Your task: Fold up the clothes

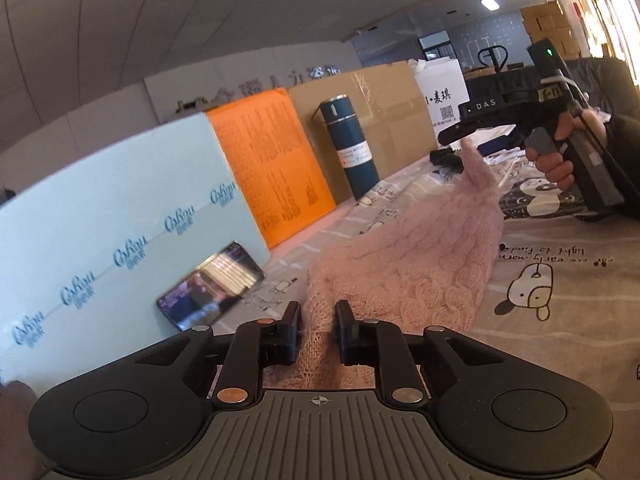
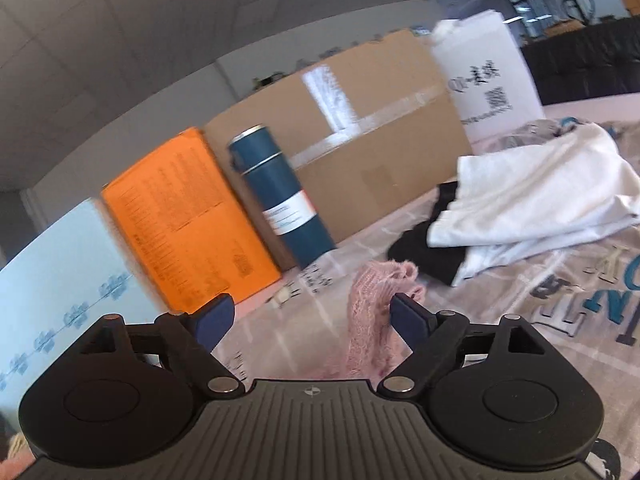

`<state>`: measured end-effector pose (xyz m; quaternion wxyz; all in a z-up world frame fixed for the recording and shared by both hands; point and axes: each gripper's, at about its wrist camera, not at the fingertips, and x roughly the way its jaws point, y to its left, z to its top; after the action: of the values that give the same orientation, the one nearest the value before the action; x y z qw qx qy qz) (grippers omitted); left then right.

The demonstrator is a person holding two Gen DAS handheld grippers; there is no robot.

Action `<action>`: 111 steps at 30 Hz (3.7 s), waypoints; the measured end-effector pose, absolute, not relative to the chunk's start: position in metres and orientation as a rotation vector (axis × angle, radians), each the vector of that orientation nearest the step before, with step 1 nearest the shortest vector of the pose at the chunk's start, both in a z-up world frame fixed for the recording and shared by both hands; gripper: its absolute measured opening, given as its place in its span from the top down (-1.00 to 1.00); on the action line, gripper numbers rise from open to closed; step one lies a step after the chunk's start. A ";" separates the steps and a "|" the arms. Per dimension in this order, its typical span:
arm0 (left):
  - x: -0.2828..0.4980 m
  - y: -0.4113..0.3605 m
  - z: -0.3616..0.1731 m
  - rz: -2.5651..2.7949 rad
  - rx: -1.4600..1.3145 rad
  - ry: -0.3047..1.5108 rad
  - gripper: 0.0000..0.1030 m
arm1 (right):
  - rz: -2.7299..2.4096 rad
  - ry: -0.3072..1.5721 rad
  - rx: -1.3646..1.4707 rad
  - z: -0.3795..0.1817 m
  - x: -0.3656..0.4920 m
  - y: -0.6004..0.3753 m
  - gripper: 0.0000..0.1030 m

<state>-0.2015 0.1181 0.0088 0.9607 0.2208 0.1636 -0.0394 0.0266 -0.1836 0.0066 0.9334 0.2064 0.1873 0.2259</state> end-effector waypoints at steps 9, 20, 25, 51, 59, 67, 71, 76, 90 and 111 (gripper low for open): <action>-0.253 0.088 0.002 -0.202 0.517 0.280 0.68 | 0.945 0.796 0.613 0.009 0.009 -0.131 -0.64; -0.267 0.087 0.000 -0.357 0.544 0.294 0.78 | 0.840 0.888 0.389 -0.005 -0.027 -0.105 0.83; -0.275 0.113 0.022 -0.372 0.413 0.231 0.86 | 0.874 0.722 0.421 0.014 -0.072 -0.149 0.89; -0.273 0.157 0.026 -0.248 0.189 0.379 -0.49 | 0.210 0.598 0.397 0.005 -0.035 -0.280 -0.38; -0.198 0.249 0.005 0.149 -0.223 0.586 -0.49 | 0.286 0.688 0.385 0.003 0.066 -0.257 -0.43; -0.187 0.217 -0.017 0.137 -0.071 0.651 0.72 | 0.370 0.712 0.149 -0.016 0.082 -0.199 0.76; -0.188 0.196 -0.003 0.193 0.106 0.563 0.79 | 0.357 0.592 0.054 -0.007 0.074 -0.190 0.80; -0.160 0.204 0.022 0.229 0.180 0.472 0.79 | 0.298 0.419 -0.015 0.020 0.076 -0.185 0.81; -0.134 0.223 0.002 0.377 0.206 0.552 -0.59 | 0.211 0.542 0.114 0.003 0.094 -0.208 -0.17; -0.214 0.182 0.001 0.147 0.009 0.451 -0.70 | 0.111 0.494 0.088 -0.003 -0.007 -0.252 0.88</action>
<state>-0.2136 0.1822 0.0015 0.9720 0.0044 0.2234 0.0728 -0.0074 -0.2523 -0.0030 0.9671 0.0437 0.2444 0.0548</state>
